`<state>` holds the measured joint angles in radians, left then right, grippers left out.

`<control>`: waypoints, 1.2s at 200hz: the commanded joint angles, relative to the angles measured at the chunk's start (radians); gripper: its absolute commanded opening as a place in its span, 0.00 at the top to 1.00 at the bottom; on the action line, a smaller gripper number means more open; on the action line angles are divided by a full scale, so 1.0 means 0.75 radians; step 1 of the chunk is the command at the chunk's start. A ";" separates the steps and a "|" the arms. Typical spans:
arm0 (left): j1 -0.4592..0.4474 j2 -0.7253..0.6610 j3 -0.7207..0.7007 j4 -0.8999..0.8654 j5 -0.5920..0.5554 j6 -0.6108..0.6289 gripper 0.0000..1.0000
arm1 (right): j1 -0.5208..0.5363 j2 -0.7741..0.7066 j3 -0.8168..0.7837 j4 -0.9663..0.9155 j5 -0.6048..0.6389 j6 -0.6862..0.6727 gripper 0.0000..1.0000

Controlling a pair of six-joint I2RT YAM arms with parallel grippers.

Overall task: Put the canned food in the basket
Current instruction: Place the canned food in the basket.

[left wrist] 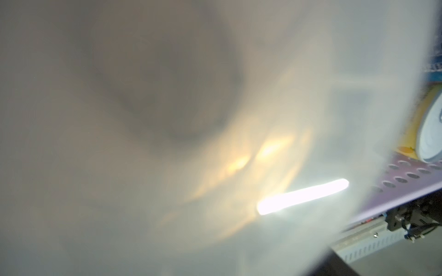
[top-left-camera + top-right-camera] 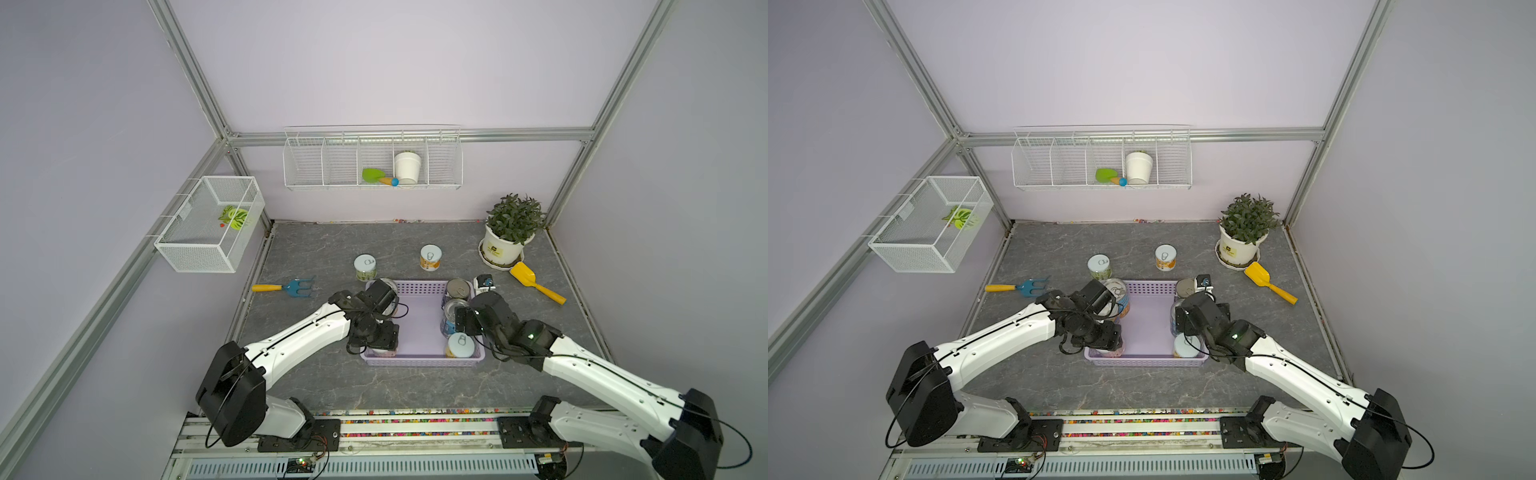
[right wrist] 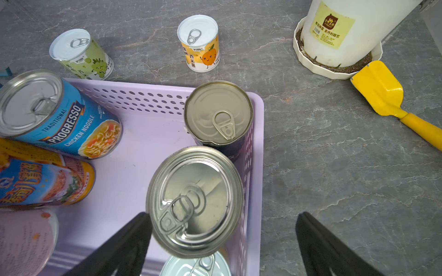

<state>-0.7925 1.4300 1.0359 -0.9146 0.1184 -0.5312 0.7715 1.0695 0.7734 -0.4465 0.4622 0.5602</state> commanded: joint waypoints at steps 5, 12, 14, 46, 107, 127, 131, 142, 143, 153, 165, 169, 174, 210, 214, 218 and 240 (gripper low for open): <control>0.006 0.070 0.014 -0.009 -0.068 -0.026 0.46 | -0.006 0.036 0.000 0.017 0.004 0.006 0.01; 0.007 0.090 0.014 -0.008 -0.077 -0.026 0.46 | -0.006 0.045 0.007 0.010 0.007 0.006 0.02; 0.006 0.095 0.015 -0.007 -0.079 -0.028 0.46 | -0.005 0.049 0.009 0.006 0.006 0.006 0.02; 0.006 0.156 0.006 0.013 -0.086 -0.032 0.48 | -0.006 0.049 0.009 0.001 0.007 0.011 0.02; 0.003 0.199 0.000 0.008 -0.109 -0.046 0.45 | -0.005 0.054 0.010 0.003 0.008 0.009 0.02; -0.007 0.222 0.003 0.008 -0.107 -0.046 0.43 | -0.005 0.057 0.008 0.007 0.010 0.010 0.02; -0.008 0.227 0.005 0.007 -0.107 -0.046 0.43 | -0.005 0.057 0.008 0.008 0.010 0.008 0.02; -0.015 0.241 0.008 0.003 -0.107 -0.046 0.42 | -0.008 0.060 0.008 0.010 0.010 0.008 0.02; -0.016 0.242 0.008 0.003 -0.107 -0.047 0.41 | -0.007 0.059 0.008 0.009 0.010 0.008 0.02; -0.021 0.253 0.009 0.000 -0.107 -0.048 0.40 | -0.007 0.062 0.009 0.009 0.012 0.008 0.02; -0.029 0.265 0.008 0.000 -0.107 -0.050 0.39 | -0.006 0.065 0.010 0.011 0.013 0.009 0.02; -0.031 0.270 0.008 0.001 -0.109 -0.051 0.38 | -0.006 0.066 0.010 0.011 0.012 0.008 0.02; -0.033 0.277 0.008 0.001 -0.108 -0.051 0.38 | -0.007 0.069 0.010 0.011 0.012 0.008 0.01; -0.047 0.321 0.012 0.014 -0.097 -0.051 0.28 | -0.005 0.072 0.012 0.010 0.013 0.008 0.02; -0.049 0.323 0.014 0.016 -0.095 -0.051 0.27 | -0.006 0.071 0.012 0.009 0.012 0.008 0.02; -0.052 0.326 0.014 0.016 -0.092 -0.050 0.26 | -0.005 0.071 0.012 0.009 0.012 0.008 0.02; -0.058 0.328 0.012 0.021 -0.082 -0.046 0.20 | -0.006 0.069 0.012 0.010 0.017 0.008 0.02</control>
<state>-0.8394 1.5822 1.1030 -0.8085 -0.0029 -0.5671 0.7715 1.1156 0.7734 -0.4435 0.4625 0.5602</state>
